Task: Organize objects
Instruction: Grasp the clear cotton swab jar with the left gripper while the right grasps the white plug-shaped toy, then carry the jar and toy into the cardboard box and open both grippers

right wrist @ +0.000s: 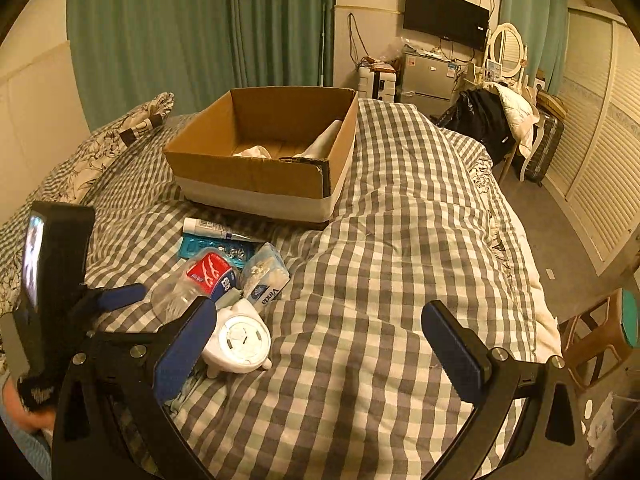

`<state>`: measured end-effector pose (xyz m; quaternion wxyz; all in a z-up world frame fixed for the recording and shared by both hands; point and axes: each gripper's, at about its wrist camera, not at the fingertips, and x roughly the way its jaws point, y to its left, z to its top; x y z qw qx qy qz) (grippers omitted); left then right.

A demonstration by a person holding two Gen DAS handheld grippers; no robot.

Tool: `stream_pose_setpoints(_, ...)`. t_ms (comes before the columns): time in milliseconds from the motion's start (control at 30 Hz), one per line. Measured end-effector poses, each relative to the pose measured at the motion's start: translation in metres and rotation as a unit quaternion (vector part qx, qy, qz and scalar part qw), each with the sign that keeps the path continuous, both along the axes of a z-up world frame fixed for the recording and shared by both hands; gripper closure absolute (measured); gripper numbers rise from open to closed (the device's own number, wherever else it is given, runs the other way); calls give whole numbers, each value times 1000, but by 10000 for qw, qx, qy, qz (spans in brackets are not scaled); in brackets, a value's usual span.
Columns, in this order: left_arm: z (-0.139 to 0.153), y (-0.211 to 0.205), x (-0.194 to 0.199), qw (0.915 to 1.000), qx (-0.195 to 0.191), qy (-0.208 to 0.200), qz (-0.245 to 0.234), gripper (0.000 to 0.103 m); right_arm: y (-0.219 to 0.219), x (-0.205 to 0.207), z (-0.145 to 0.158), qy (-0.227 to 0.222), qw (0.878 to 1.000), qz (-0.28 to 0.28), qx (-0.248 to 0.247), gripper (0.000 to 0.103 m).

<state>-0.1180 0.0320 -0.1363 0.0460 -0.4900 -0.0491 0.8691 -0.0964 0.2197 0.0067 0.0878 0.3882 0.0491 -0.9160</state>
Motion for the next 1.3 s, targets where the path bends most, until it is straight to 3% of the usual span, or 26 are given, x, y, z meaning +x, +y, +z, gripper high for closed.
stream_pose_setpoints(67,2,1,5,9997,180,16,-177,38,-1,1,0,-28,10000,-3,37,0)
stream_pose_setpoints(700,48,-44,50,9981,229,565,48,39,-38,-15,-36,-820,9957,411,-133,3)
stream_pose_setpoints(833,49,-46,52,9981,212,582,34,39,-53,-17,-45,-945,9933,667,-64,20)
stream_pose_setpoints(933,50,-48,55,9979,215,608,52,39,-59,-17,-48,-996,9919,786,-22,48)
stream_pose_setpoints(1300,74,-46,75,9955,178,925,108,39,-53,15,-6,-344,9961,808,57,50)
